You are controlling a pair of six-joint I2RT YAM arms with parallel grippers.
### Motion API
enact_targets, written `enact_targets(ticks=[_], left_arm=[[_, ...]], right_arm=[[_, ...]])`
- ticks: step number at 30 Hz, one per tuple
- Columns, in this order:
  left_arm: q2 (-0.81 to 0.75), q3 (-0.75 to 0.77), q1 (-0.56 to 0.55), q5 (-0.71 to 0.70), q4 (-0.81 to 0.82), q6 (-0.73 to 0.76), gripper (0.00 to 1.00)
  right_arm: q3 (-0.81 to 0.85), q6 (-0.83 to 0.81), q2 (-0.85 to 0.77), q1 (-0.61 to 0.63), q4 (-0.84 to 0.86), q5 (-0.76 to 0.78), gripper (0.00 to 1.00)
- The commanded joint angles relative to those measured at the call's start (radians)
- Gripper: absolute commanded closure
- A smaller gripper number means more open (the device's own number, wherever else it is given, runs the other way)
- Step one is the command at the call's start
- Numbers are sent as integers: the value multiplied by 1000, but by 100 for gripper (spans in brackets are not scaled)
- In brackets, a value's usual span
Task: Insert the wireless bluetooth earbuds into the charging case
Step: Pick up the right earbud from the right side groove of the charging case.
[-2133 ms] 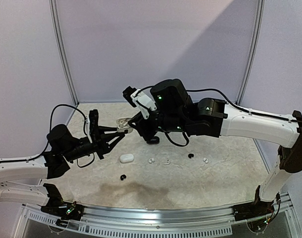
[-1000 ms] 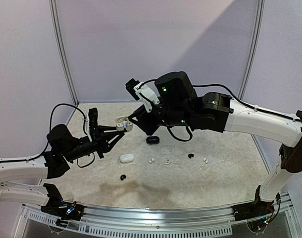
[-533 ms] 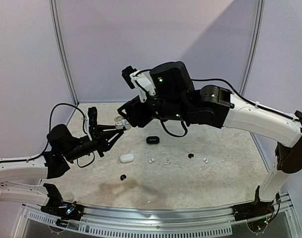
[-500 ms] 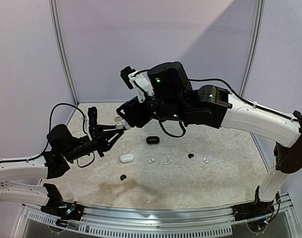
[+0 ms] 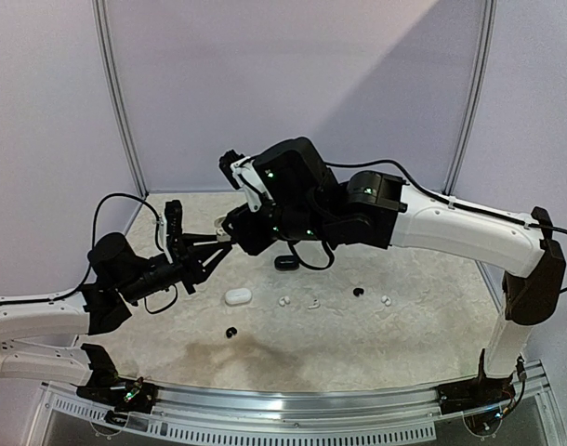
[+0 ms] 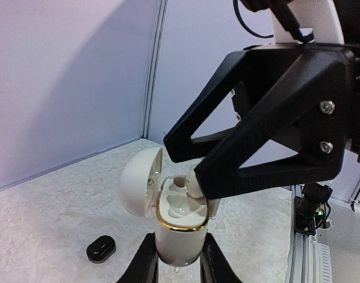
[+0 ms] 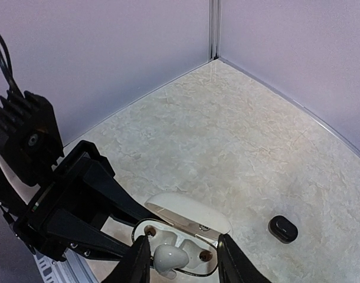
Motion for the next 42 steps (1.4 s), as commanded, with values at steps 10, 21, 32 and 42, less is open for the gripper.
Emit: enact_targets(ticks=[10,21,32,42], left_arm=[[4,17,11,-5,11,21,100],[0,14,13,3,14,26,100],[12,47,24,141,7,29,100],[110,243,84,488,-62,7,100]], right_arm=[[20,11,33,6,-15,-37,67],[19,-9,26,6,-24,-31,85],[-127,-60,-151,-77,165,-341,92],[-146,-209,-273,-145,205,-660,93]])
